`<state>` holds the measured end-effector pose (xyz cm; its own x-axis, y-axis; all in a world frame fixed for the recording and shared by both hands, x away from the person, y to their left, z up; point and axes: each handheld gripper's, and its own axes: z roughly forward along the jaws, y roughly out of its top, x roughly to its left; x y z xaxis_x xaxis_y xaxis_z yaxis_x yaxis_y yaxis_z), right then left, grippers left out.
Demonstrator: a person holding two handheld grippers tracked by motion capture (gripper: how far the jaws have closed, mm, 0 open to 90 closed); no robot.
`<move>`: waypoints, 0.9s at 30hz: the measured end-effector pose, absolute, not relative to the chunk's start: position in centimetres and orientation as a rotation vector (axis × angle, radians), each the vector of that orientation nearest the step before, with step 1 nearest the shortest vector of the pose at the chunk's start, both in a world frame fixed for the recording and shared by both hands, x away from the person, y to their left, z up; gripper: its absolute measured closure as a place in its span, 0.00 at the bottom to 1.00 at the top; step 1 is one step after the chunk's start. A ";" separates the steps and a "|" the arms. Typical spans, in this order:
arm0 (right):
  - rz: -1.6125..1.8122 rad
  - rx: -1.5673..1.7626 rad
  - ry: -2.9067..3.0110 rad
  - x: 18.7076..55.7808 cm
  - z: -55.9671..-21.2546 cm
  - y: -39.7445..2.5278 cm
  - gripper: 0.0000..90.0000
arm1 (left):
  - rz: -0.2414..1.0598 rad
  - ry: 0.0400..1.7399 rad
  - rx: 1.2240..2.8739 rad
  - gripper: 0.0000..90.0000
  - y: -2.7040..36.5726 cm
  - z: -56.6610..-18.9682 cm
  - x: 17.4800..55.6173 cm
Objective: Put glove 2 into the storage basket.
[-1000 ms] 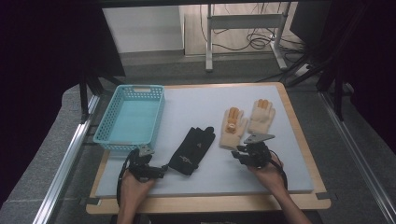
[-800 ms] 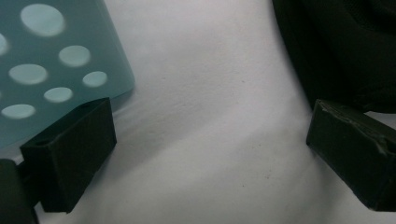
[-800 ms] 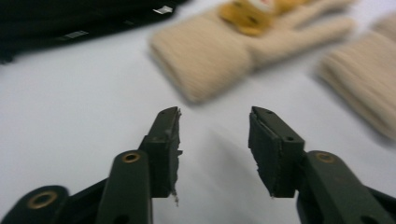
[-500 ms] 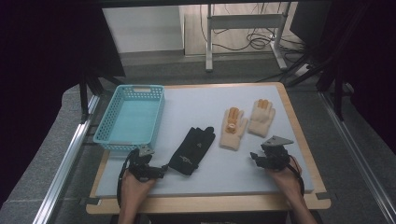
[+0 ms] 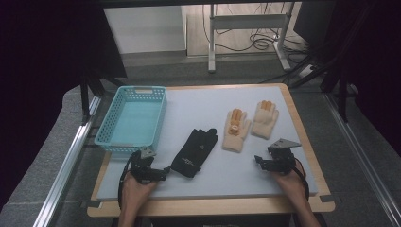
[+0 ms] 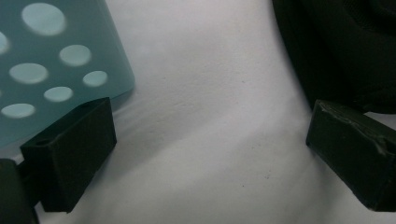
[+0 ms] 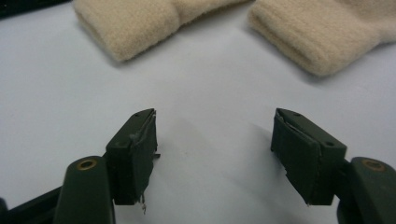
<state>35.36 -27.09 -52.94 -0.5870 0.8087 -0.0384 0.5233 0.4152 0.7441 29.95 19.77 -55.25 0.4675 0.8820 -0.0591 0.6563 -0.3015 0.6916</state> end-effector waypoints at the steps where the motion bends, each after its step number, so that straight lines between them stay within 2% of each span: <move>1: 0.991 1.136 2.283 35.3 -52.9 -27.1 0.34 | 0.443 1.271 2.060 0.02 19.8 -55.2 29.9; 15: 0.987 1.128 2.285 35.3 -53.0 -27.0 0.32 | 0.430 1.245 2.083 0.07 19.5 -53.8 28.9; 27: 0.985 1.125 2.285 35.3 -53.0 -27.0 0.32 | 0.389 1.128 2.082 0.06 16.9 -49.2 29.3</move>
<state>35.32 -27.02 -52.99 -0.5915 0.8048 -0.0493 0.5167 0.4253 0.7431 29.32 16.88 -49.21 0.5706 0.8179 -0.0734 0.5991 -0.3534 0.7184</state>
